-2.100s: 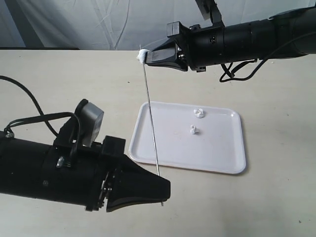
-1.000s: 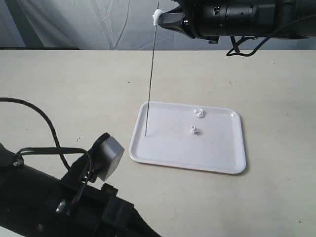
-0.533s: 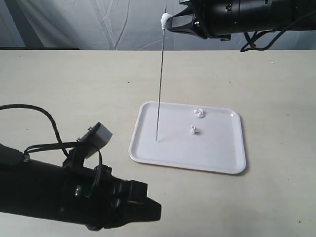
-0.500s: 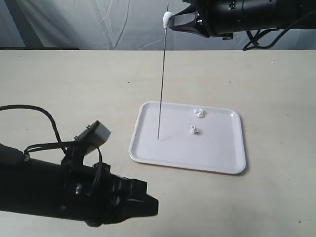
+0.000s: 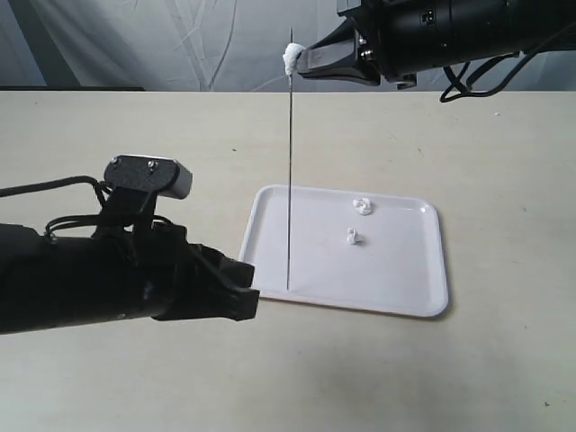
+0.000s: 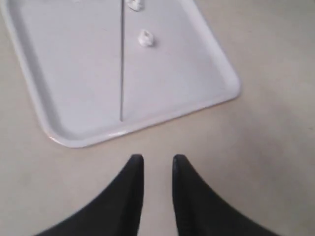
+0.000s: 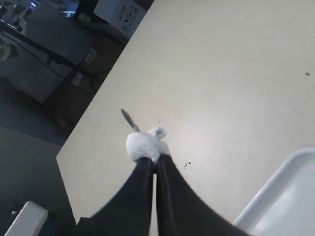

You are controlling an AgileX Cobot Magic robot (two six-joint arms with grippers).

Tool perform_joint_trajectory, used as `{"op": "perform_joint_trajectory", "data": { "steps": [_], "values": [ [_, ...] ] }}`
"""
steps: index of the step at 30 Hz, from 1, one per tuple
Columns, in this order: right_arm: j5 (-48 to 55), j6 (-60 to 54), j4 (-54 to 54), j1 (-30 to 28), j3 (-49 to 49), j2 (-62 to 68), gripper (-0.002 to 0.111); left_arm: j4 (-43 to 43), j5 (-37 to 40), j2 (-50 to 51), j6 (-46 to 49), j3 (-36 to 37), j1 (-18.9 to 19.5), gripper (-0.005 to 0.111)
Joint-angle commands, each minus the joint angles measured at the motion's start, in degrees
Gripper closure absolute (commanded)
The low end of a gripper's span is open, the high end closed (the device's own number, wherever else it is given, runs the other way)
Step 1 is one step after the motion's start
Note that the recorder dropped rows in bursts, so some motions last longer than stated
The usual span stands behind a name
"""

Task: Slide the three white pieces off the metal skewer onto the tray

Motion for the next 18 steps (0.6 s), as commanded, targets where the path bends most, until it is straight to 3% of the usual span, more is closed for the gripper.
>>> {"op": "perform_joint_trajectory", "data": {
  "steps": [1, 4, 10, 18],
  "values": [
    [0.6, 0.0, 3.3, 0.0, -0.4, -0.4, 0.109, 2.5, -7.6, -0.4, 1.7, -0.2, -0.3, 0.077],
    [1.4, 0.0, 3.6, 0.0, -0.4, -0.4, 0.109, 5.2, -9.9, -0.4, 1.2, -0.4, -0.3, 0.073],
    [5.5, 0.0, 4.6, 0.1, -0.4, -0.4, 0.109, 4.7, -5.9, -0.4, 1.0, -3.9, -0.3, 0.067],
    [11.2, 1.1, 8.0, 0.1, -0.4, -0.4, 0.109, 3.2, -6.5, -0.4, 1.0, -6.1, -0.3, 0.066]
  ]
}}
